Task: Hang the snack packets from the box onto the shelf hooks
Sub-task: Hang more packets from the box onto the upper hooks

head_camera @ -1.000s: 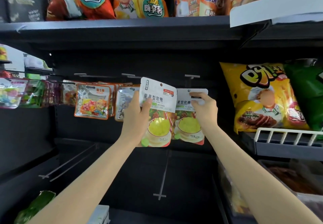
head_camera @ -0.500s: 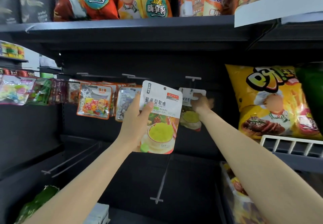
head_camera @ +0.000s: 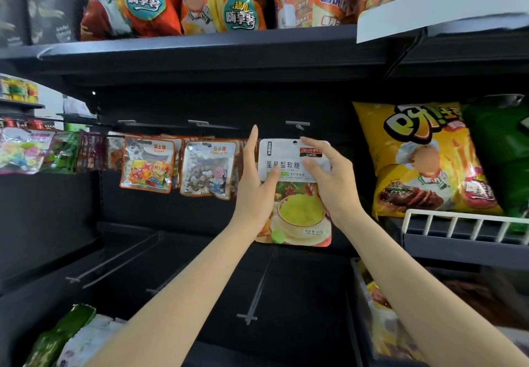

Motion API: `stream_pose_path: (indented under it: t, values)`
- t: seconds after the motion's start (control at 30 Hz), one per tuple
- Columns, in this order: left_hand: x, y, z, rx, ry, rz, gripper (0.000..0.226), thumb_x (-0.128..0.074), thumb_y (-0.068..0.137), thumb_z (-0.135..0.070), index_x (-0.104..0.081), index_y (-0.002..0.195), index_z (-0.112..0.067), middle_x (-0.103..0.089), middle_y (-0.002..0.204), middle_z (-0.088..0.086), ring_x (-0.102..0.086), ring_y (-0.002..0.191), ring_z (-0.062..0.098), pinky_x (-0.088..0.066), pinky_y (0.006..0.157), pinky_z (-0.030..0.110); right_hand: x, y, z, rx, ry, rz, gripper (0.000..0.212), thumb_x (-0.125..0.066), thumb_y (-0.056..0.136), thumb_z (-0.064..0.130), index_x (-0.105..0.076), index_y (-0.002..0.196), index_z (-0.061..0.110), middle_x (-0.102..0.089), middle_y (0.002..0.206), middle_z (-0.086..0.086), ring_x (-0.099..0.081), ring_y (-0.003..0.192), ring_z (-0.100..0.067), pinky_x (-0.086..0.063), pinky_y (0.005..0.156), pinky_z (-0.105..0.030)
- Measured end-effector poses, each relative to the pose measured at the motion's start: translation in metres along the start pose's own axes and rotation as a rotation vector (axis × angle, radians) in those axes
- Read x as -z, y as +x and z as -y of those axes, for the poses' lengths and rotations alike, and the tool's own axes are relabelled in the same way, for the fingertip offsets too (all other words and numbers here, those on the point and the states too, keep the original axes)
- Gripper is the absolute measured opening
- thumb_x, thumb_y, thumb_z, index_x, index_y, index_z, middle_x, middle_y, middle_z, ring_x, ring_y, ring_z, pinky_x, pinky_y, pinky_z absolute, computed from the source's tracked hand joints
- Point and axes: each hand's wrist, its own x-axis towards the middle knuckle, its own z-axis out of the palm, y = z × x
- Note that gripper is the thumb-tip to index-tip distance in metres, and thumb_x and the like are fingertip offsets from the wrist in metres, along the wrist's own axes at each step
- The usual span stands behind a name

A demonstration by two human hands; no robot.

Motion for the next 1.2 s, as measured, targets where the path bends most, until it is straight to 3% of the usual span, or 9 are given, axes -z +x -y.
stream_pose_path:
  t: [0.1, 0.23, 0.33, 0.43, 0.6, 0.77, 0.87, 1.0, 1.2]
  values:
    - [-0.004, 0.006, 0.002, 0.015, 0.162, 0.010, 0.063, -0.047, 0.097, -0.008, -0.023, 0.144, -0.042, -0.032, 0.146, -0.015, -0.034, 0.123, -0.011, -0.035, 0.094, 0.007, -0.003, 0.002, -0.003, -0.039, -0.093, -0.023, 0.036, -0.055, 0.095, 0.016, -0.059, 0.127, 0.031, -0.060, 0.126, 0.006, -0.059, 0.108, -0.009, -0.055, 0.088, -0.035]
    - [-0.007, 0.009, 0.008, 0.068, 0.182, 0.020, 0.051, -0.044, 0.098, -0.010, -0.035, 0.143, -0.034, -0.041, 0.127, -0.018, -0.042, 0.093, -0.021, -0.033, 0.068, -0.008, -0.003, 0.000, -0.003, -0.012, -0.151, -0.069, 0.037, -0.055, 0.095, 0.016, -0.057, 0.129, 0.031, -0.065, 0.096, 0.012, -0.055, 0.066, -0.022, -0.053, 0.069, -0.028]
    - [-0.008, 0.010, 0.015, 0.050, 0.214, 0.029, 0.049, -0.044, 0.099, -0.011, -0.037, 0.142, -0.032, -0.040, 0.122, -0.020, -0.044, 0.094, -0.017, -0.035, 0.068, -0.006, -0.003, 0.001, -0.010, -0.032, -0.151, -0.107, 0.037, -0.054, 0.095, 0.015, -0.057, 0.129, 0.029, -0.062, 0.112, 0.006, -0.061, 0.080, -0.025, -0.049, 0.066, -0.013]
    - [-0.009, 0.013, 0.025, 0.040, 0.222, 0.043, 0.047, -0.044, 0.099, -0.014, -0.037, 0.142, -0.033, -0.046, 0.125, -0.015, -0.048, 0.095, -0.013, -0.042, 0.074, 0.003, -0.005, 0.005, -0.020, -0.001, -0.173, -0.109, 0.036, -0.055, 0.095, 0.016, -0.057, 0.127, 0.032, -0.061, 0.120, 0.002, -0.047, 0.064, -0.004, -0.048, 0.067, -0.017]
    - [-0.019, 0.031, 0.043, 0.056, 0.470, 0.050, 0.053, -0.046, 0.098, -0.021, -0.028, 0.145, -0.039, -0.041, 0.126, 0.003, -0.038, 0.078, -0.010, -0.034, 0.072, 0.000, -0.007, 0.020, -0.037, -0.012, -0.351, -0.176, 0.039, -0.055, 0.095, 0.018, -0.053, 0.132, 0.031, -0.044, 0.131, -0.005, -0.047, 0.073, 0.000, -0.039, 0.067, -0.006]
    - [-0.037, 0.079, 0.067, 0.239, 0.625, 0.215, 0.069, -0.049, 0.094, -0.013, -0.015, 0.148, -0.038, -0.039, 0.138, 0.012, -0.054, 0.112, 0.025, -0.046, 0.091, 0.029, -0.017, 0.052, -0.066, -0.157, -0.460, -0.120, 0.053, -0.054, 0.094, 0.009, -0.043, 0.140, 0.033, -0.030, 0.138, -0.009, -0.050, 0.115, -0.023, -0.047, 0.098, -0.031]
    - [-0.051, 0.108, 0.080, 0.338, 0.617, 0.206, 0.067, -0.048, 0.092, -0.008, -0.022, 0.147, -0.035, -0.045, 0.127, 0.009, -0.055, 0.101, 0.022, -0.049, 0.078, 0.026, -0.022, 0.075, -0.082, -0.255, -0.554, -0.026, 0.057, -0.051, 0.096, 0.014, -0.031, 0.146, 0.033, -0.022, 0.143, -0.012, -0.038, 0.128, -0.032, -0.039, 0.105, -0.038]
    - [-0.065, 0.126, 0.098, 0.356, 0.680, 0.201, 0.063, -0.053, 0.093, -0.026, -0.022, 0.146, -0.035, -0.037, 0.139, 0.012, -0.049, 0.117, 0.030, -0.043, 0.091, 0.031, -0.023, 0.092, -0.094, -0.223, -0.687, 0.039, 0.051, -0.039, 0.099, 0.038, -0.024, 0.147, 0.030, -0.023, 0.147, -0.012, -0.035, 0.131, -0.033, -0.035, 0.106, -0.043]
    - [-0.072, 0.125, 0.107, 0.304, 0.648, 0.181, 0.051, -0.048, 0.095, -0.029, -0.032, 0.144, -0.031, -0.052, 0.131, 0.005, -0.056, 0.112, 0.025, -0.048, 0.088, 0.029, -0.018, 0.101, -0.091, -0.280, -0.699, 0.036, 0.051, -0.043, 0.098, 0.022, -0.030, 0.147, 0.022, -0.018, 0.150, -0.011, -0.025, 0.137, -0.030, -0.030, 0.109, -0.041]
